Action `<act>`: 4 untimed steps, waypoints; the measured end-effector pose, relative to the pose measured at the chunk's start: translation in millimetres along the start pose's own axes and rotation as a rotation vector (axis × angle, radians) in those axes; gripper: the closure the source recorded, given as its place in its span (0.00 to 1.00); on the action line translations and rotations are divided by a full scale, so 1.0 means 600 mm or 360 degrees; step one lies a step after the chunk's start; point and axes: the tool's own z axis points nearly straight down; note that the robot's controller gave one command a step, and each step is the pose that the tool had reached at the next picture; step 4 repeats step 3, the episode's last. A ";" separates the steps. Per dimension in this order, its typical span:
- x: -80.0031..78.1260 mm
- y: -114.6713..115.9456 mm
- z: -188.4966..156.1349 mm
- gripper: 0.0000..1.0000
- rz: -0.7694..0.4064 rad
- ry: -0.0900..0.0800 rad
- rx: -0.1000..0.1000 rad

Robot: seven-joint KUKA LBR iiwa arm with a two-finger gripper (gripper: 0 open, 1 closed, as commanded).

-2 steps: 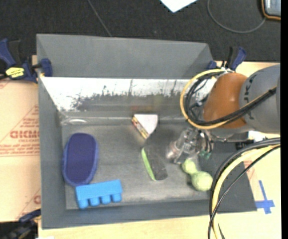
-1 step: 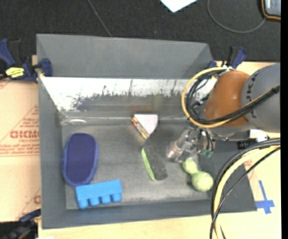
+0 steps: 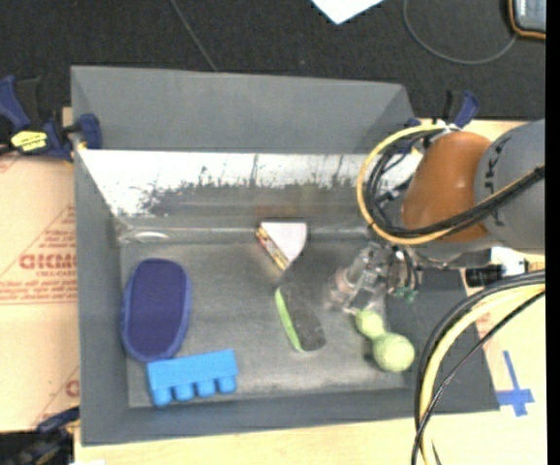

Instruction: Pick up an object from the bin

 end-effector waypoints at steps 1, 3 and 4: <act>0.001 -0.001 -0.035 1.00 -0.0002 0.0007 0.0001; 0.000 -0.001 -0.087 1.00 -0.0007 0.0007 0.0001; 0.000 -0.001 -0.087 1.00 -0.0007 0.0007 0.0001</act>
Offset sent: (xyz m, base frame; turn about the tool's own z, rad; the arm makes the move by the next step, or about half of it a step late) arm -0.0012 0.0003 0.0294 -0.0007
